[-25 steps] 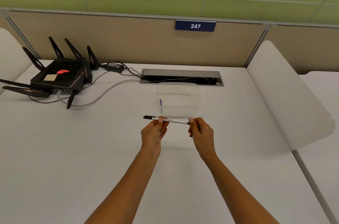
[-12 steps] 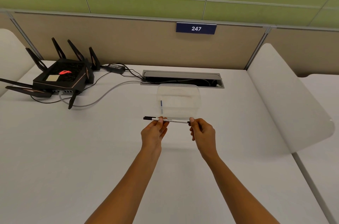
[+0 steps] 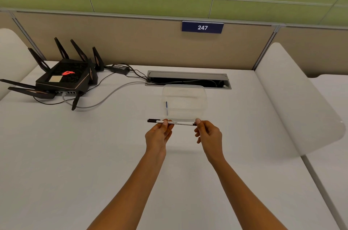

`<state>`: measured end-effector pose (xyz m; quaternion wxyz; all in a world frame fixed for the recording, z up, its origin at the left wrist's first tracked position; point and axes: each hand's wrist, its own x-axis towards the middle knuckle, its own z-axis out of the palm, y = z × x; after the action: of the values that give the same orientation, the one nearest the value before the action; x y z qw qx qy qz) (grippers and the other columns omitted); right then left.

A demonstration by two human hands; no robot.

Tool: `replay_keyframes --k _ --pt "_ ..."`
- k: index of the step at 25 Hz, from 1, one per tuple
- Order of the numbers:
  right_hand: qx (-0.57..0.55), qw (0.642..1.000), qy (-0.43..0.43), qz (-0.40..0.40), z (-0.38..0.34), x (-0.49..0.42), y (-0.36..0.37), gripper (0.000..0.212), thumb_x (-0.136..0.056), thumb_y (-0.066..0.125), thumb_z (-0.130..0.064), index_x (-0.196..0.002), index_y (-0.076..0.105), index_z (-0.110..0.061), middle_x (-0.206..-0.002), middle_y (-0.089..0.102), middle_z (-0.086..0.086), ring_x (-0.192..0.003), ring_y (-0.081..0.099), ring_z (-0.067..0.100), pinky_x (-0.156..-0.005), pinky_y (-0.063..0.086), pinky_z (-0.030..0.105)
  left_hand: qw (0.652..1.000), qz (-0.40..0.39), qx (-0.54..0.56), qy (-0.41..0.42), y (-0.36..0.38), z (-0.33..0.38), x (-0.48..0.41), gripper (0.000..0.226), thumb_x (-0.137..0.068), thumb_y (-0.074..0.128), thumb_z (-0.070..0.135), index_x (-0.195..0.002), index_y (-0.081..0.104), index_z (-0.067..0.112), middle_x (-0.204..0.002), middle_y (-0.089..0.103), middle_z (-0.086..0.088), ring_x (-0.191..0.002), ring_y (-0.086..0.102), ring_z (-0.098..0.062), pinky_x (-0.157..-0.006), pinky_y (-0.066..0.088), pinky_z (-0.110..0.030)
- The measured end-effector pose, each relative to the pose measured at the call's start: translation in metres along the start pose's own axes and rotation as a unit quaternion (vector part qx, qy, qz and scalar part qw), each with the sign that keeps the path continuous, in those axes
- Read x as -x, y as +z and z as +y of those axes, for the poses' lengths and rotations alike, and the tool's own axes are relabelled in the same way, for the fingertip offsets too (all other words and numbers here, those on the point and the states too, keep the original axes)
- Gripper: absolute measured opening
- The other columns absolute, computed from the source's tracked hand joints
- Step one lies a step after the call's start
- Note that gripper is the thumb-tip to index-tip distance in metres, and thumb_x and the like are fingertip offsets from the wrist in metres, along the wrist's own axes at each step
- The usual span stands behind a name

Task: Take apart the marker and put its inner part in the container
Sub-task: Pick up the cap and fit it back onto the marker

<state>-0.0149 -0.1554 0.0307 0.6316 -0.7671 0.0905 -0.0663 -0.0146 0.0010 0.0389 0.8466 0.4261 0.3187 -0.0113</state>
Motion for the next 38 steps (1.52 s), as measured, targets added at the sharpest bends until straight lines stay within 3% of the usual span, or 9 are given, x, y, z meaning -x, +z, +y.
replay_keyframes --k 2,5,10,15,20,26,30,35,38 --pt "-0.021 1.000 -0.011 0.009 -0.001 0.003 -0.001 0.012 -0.095 0.059 -0.028 -0.088 0.069 -0.026 -0.075 0.070 -0.002 -0.067 0.066 0.012 -0.052 0.055 0.024 1.000 0.003 0.003 0.004 0.000 0.001 -0.001 0.026 -0.092 0.063 0.011 -0.115 0.066 -0.001 -0.102 0.072 -0.006 -0.103 0.069 -0.022 -0.095 0.050 -0.035" --pt "-0.038 0.999 -0.010 0.029 0.000 0.006 0.001 0.010 -0.091 0.064 -0.019 -0.087 0.070 -0.025 -0.077 0.072 -0.001 -0.069 0.069 0.015 -0.055 0.057 0.025 1.000 0.007 0.005 0.004 0.000 0.001 -0.002 0.026 -0.091 0.063 0.011 -0.115 0.066 -0.001 -0.103 0.072 -0.007 -0.103 0.069 -0.022 -0.092 0.050 -0.033" --pt "-0.072 0.994 0.017 0.077 0.001 0.009 0.004 0.012 -0.088 0.067 -0.017 -0.079 0.072 -0.022 -0.070 0.072 0.002 -0.064 0.069 0.015 -0.058 0.057 0.024 1.000 0.022 0.006 0.001 0.004 -0.004 0.000 0.020 -0.091 0.063 0.010 -0.108 0.068 0.000 -0.097 0.073 -0.005 -0.097 0.070 -0.021 -0.090 0.052 -0.031" --pt "-0.065 0.984 0.035 0.160 0.001 0.021 0.019 0.016 -0.090 0.064 -0.016 -0.076 0.069 -0.022 -0.068 0.070 -0.005 -0.060 0.068 0.010 -0.057 0.056 0.019 0.998 0.056 -0.005 0.015 0.012 -0.011 0.001 0.014 -0.090 0.064 0.011 -0.100 0.071 0.003 -0.088 0.073 -0.003 -0.087 0.071 -0.017 -0.077 0.054 -0.024" --pt "-0.078 0.975 0.068 0.194 0.002 0.028 0.032 0.014 -0.092 0.062 -0.018 -0.080 0.068 -0.015 -0.070 0.069 -0.001 -0.058 0.067 0.006 -0.053 0.052 0.014 0.996 0.077 -0.037 0.033 0.019 -0.012 0.000 0.013 -0.090 0.065 0.012 -0.096 0.073 0.004 -0.092 0.074 -0.009 -0.081 0.071 -0.015 -0.075 0.056 -0.024" --pt "-0.065 0.985 0.073 0.142 0.006 0.022 0.025 0.015 -0.090 0.065 -0.020 -0.076 0.070 -0.017 -0.065 0.070 -0.003 -0.060 0.068 0.011 -0.060 0.058 0.021 0.993 0.067 -0.085 0.051 0.018 -0.003 -0.009 0.020 -0.090 0.065 0.012 -0.103 0.073 -0.001 -0.096 0.074 -0.014 -0.081 0.071 -0.018 -0.072 0.056 -0.024" --pt "-0.002 0.994 0.078 0.076 0.010 0.009 0.012 0.016 -0.087 0.066 -0.019 -0.073 0.070 -0.026 -0.066 0.070 -0.003 -0.063 0.069 0.015 -0.066 0.057 0.027 0.990 0.051 -0.118 0.052 0.015 -0.001 -0.013 0.019 -0.090 0.064 0.012 -0.103 0.072 0.000 -0.097 0.074 -0.015 -0.089 0.071 -0.023 -0.079 0.056 -0.028" --pt "0.122 0.991 0.056 -0.002 0.014 -0.007 0.014 0.013 -0.086 0.068 -0.023 -0.075 0.068 -0.030 -0.082 0.069 -0.004 -0.074 0.063 0.007 -0.065 0.043 0.018 0.986 0.013 -0.165 0.030 0.014 -0.001 -0.019 0.022 -0.090 0.064 0.009 -0.109 0.070 -0.001 -0.102 0.073 -0.015 -0.096 0.071 -0.026 -0.086 0.054 -0.031" --pt "0.161 0.985 0.042 -0.038 0.016 -0.014 0.023 0.008 -0.085 0.068 -0.023 -0.079 0.072 -0.028 -0.079 0.067 -0.011 -0.073 0.062 0.004 -0.066 0.046 0.018 0.978 -0.010 -0.207 0.013 0.015 -0.004 -0.022 0.023 -0.091 0.062 0.007 -0.112 0.070 0.001 -0.106 0.072 -0.014 -0.099 0.070 -0.027 -0.091 0.053 -0.033"
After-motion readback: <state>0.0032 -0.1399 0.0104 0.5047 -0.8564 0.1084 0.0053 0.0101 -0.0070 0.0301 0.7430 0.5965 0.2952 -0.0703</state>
